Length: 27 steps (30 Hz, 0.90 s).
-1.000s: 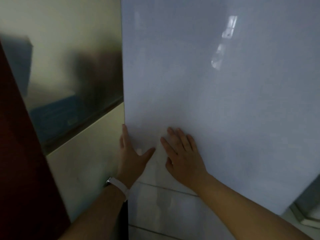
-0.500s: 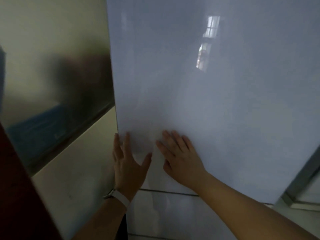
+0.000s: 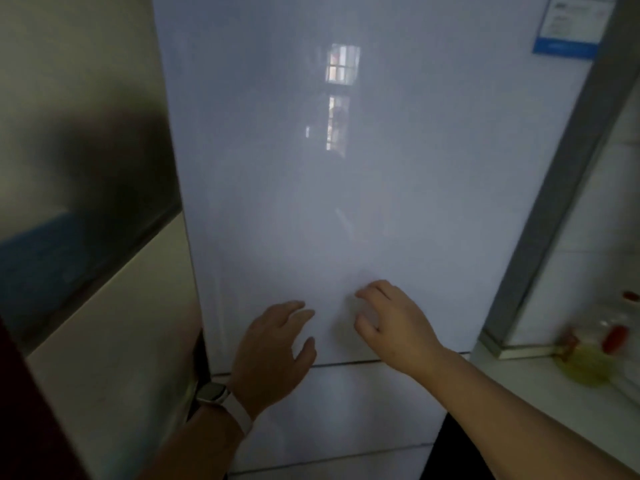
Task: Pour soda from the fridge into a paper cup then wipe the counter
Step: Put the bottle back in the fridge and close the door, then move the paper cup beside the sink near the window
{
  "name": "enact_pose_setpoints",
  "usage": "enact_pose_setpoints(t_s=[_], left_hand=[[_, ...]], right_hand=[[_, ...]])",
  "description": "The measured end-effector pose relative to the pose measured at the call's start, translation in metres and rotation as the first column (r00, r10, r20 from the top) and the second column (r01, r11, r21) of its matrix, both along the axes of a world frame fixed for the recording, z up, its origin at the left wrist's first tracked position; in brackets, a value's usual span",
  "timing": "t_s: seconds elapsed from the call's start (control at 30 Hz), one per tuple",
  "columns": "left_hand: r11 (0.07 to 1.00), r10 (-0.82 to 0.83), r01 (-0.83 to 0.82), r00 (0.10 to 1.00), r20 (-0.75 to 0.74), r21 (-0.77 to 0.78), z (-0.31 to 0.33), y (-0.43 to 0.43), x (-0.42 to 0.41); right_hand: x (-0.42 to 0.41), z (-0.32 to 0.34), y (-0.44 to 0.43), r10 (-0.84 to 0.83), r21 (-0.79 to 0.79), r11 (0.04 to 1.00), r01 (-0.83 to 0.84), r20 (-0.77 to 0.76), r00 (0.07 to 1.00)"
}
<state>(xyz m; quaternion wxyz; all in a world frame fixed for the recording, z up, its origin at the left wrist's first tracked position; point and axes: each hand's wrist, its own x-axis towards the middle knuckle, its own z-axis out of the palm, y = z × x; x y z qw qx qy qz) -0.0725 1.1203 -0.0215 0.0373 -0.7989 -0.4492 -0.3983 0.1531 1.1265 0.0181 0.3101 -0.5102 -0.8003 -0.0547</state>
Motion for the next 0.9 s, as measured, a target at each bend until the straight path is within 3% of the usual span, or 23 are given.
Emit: enact_pose_setpoints(t_s=[0.13, 0.3, 0.4, 0.53, 0.73, 0.9], left_hand=[[0.976, -0.191, 0.181, 0.978, -0.080, -0.118, 0.003, -0.015, 0.033], [0.924, -0.303, 0.297, 0.953, 0.012, -0.239, 0.012, -0.052, 0.093], [0.862, -0.402, 0.367, 0.915, -0.031, -0.348, 0.007, -0.089, 0.134], [0.711, -0.608, 0.479, 0.786, -0.109, -0.515, -0.001, -0.156, 0.188], [0.578, -0.779, 0.588, 0.604, -0.168, -0.566, -0.005, -0.261, 0.263], [0.460, -0.885, 0.687, 0.407, -0.226, -0.562, -0.006, -0.364, 0.330]], right_hand=[[0.043, -0.014, -0.046, -0.190, -0.166, 0.967, 0.195, 0.044, 0.981], [0.102, -0.018, -0.134, -0.371, -0.351, 0.861, 0.369, 0.064, 0.926], [0.137, -0.021, -0.206, -0.477, -0.402, 0.786, 0.470, 0.091, 0.874], [0.176, -0.027, -0.312, -0.619, -0.458, 0.665, 0.590, 0.104, 0.778], [0.203, -0.031, -0.466, -0.781, -0.493, 0.506, 0.708, 0.086, 0.618], [0.210, -0.032, -0.599, -0.901, -0.511, 0.310, 0.802, 0.112, 0.420]])
